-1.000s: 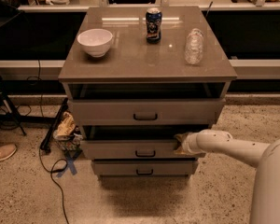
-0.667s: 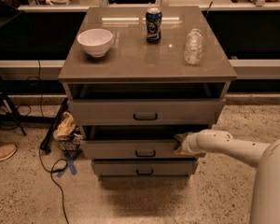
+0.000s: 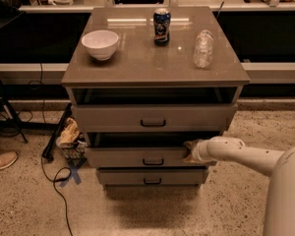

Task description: Open middle drawer

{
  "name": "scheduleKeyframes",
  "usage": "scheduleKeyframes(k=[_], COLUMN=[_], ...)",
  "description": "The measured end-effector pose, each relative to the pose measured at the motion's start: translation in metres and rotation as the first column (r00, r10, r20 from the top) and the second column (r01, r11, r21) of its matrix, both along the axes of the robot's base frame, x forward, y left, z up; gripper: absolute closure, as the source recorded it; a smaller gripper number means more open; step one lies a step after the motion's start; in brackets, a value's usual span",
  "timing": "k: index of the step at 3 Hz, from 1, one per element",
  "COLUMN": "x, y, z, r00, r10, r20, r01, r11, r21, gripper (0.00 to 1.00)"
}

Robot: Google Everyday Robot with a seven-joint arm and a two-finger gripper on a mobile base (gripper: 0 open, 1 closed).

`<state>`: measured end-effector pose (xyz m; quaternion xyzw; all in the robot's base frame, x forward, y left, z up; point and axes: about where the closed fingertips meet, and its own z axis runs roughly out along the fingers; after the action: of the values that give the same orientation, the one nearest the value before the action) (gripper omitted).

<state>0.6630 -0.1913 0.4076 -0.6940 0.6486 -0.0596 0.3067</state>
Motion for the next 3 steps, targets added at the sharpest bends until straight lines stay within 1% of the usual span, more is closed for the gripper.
scheduleKeyframes(k=[1,2,3], x=[0.0000,-0.0005,-0.0005], y=[0.0001,0.0014,0.0015], z=[-0.0001,-0.0014,-0.0014], r00=[1.0000,1.0000,1.0000], r10=[0.000,0.002,0.002], r20=[0.000,-0.002,-0.002], r01=[0.000,-0.002,-0.002], r11=[1.000,1.000,1.000], r21=[0.000,0.001,0.001], gripper=[0.12,0.00,0.00])
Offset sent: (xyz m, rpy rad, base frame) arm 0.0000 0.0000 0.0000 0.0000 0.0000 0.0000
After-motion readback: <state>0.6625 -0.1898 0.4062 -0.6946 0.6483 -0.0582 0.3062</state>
